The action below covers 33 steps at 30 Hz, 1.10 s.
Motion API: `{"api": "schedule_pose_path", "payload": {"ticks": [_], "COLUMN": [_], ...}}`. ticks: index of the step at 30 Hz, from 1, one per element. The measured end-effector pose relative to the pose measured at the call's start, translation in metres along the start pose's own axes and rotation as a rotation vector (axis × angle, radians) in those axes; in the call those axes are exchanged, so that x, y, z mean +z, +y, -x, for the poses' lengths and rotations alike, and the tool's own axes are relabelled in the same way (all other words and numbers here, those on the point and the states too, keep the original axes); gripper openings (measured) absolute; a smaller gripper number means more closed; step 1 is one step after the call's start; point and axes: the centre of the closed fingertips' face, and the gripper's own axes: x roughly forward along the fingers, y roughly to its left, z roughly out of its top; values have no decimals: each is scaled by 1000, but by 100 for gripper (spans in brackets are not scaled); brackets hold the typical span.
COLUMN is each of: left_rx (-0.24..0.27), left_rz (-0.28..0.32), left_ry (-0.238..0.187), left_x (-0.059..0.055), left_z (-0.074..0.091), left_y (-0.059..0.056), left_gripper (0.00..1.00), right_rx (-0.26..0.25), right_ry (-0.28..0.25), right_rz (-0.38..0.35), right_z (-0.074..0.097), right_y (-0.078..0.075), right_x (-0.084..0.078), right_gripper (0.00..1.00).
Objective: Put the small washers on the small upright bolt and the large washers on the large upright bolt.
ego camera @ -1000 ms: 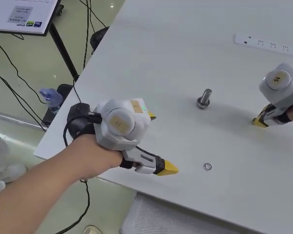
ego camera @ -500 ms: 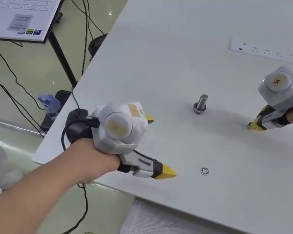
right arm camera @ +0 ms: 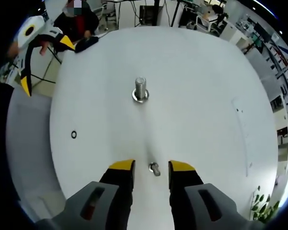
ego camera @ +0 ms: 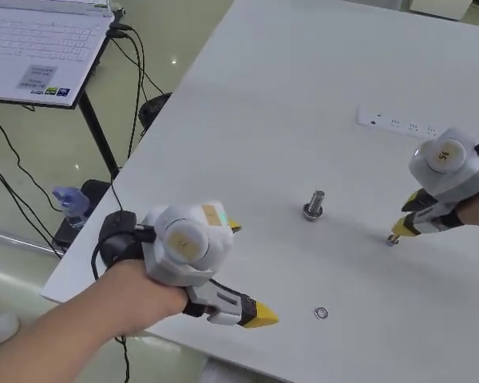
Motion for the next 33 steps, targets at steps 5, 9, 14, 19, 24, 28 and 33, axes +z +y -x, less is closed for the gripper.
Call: {"api": "schedule_pose_path", "payload": {"ticks": [5, 9, 14, 19, 24, 28, 33], "left_rx": [4, 7, 10, 15, 16, 17, 23], "left_rz": [-15, -30, -43, -49, -49, -53, -43], "left_ry": [-18, -6, 5, 21, 33, 48, 43], "left_x": [8, 7, 6, 2, -2, -6, -8], "left_z": [3, 4, 7, 9, 10, 11, 9], "left_y": [-1, 0, 0, 0, -2, -2, -2], "left_gripper": [86, 87, 87, 88, 87, 87, 87], "right_rx": [7, 18, 25, 42, 54, 75, 107], "right_ry": [-24, -47, -59, -79, -97, -129, -129], "right_rz": [18, 31, 43, 39, 34, 32, 60], "right_z": [4, 8, 7, 4, 3, -1, -12], "right_y": [18, 34, 51, 65, 73, 85, 105], "right_x": [12, 20, 26, 30, 33, 38, 38], "right_gripper": [31, 34, 34, 34, 35, 35, 35]}}
